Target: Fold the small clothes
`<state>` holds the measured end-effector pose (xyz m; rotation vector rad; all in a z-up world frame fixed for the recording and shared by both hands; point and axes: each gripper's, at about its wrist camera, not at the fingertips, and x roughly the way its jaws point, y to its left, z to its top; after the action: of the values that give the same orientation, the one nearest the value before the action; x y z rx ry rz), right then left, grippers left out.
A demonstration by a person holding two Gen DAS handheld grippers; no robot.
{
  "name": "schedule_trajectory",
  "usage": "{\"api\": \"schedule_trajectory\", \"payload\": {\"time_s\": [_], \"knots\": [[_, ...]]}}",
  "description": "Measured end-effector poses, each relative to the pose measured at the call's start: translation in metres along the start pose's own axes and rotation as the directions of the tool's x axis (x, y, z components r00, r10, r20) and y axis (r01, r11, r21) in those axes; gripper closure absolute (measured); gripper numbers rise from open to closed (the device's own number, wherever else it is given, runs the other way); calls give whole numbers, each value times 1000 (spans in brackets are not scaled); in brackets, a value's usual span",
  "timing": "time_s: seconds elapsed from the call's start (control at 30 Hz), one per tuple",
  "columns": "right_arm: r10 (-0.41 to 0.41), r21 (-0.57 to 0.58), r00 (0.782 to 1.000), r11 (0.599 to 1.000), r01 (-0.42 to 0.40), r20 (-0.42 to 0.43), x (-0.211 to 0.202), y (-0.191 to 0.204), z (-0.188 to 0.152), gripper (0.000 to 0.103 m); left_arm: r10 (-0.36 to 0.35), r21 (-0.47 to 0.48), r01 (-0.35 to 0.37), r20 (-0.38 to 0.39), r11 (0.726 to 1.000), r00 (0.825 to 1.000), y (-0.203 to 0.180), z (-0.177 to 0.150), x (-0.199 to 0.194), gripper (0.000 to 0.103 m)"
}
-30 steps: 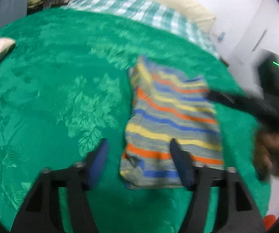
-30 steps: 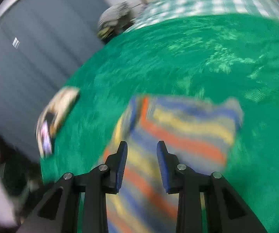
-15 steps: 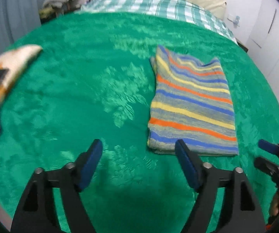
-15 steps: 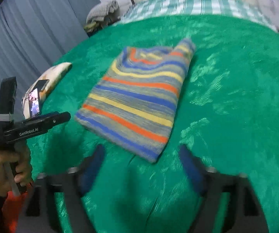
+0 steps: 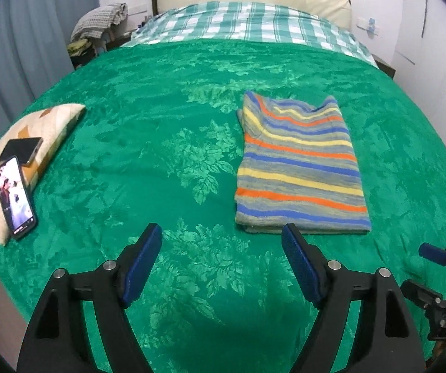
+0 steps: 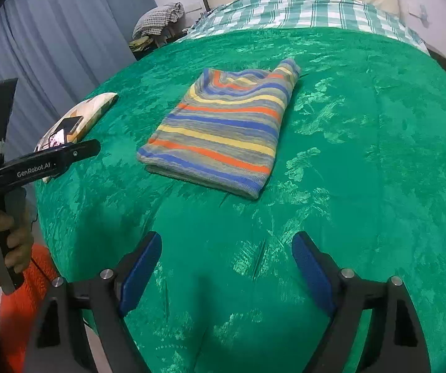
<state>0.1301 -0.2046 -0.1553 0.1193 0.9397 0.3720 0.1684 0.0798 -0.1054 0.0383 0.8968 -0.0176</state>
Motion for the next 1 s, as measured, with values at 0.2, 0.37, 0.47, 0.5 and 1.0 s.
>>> {"api": "schedule_trajectory", "payload": {"time_s": [0.2, 0.37, 0.47, 0.5, 1.0], "knots": [[-51, -8, 998, 999, 51, -23, 5, -1, -11, 18, -33, -1, 33, -56, 999, 998, 4, -11, 19, 19], [-65, 15, 997, 998, 65, -33, 13, -14, -7, 18, -101, -1, 102, -100, 995, 990, 10, -6, 47, 19], [-59, 50, 998, 997, 61, -28, 19, -25, 1, 18, -168, -11, 168, -127, 986, 978, 15, 10, 68, 17], [-55, 62, 998, 996, 57, -25, 22, -29, 5, 18, -191, -11, 191, -139, 982, 972, 15, 17, 75, 17], [128, 291, 985, 944, -156, 112, 92, -95, 120, 15, -337, -4, 343, -208, 939, 919, -3, 106, 188, 13]]}}
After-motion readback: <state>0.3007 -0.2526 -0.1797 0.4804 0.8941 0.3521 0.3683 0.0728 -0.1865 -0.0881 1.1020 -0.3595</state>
